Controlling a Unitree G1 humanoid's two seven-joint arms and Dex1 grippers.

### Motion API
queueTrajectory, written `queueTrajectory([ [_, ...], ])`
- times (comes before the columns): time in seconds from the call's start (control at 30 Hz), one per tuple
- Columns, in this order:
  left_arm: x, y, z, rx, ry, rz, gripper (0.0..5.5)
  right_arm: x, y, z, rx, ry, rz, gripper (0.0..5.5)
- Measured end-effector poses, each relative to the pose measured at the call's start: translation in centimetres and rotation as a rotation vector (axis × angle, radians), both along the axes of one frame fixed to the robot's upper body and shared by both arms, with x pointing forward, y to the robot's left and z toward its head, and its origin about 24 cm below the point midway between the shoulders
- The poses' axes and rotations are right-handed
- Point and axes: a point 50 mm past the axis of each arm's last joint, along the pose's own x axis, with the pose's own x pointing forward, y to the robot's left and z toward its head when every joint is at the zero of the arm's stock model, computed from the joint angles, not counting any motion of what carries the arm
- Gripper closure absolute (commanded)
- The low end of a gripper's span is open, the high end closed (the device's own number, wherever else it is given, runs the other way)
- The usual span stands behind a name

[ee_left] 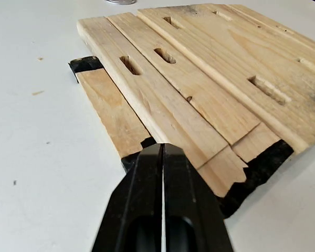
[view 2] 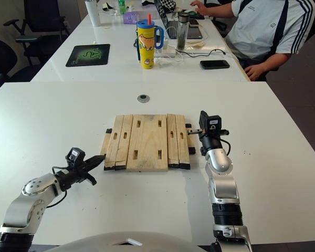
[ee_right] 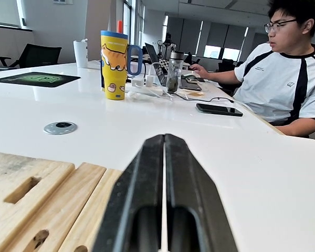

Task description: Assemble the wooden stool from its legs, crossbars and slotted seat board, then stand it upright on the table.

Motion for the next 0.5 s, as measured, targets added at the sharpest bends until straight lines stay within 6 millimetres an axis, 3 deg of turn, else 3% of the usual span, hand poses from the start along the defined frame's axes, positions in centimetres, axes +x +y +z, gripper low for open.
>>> queueTrajectory([
  [0.3,1.0,0.9,-0.7,0.094,-0.033,0.092,5.50,0.0,-0.2,0.1,-0.010,-0.001,0.002,5.48],
  [0.5,2.3,1.9,0.3,0.112,-0.142,0.204,5.50,0.1,-0.1,0.1,-0.010,-0.001,0.004,5.48],
])
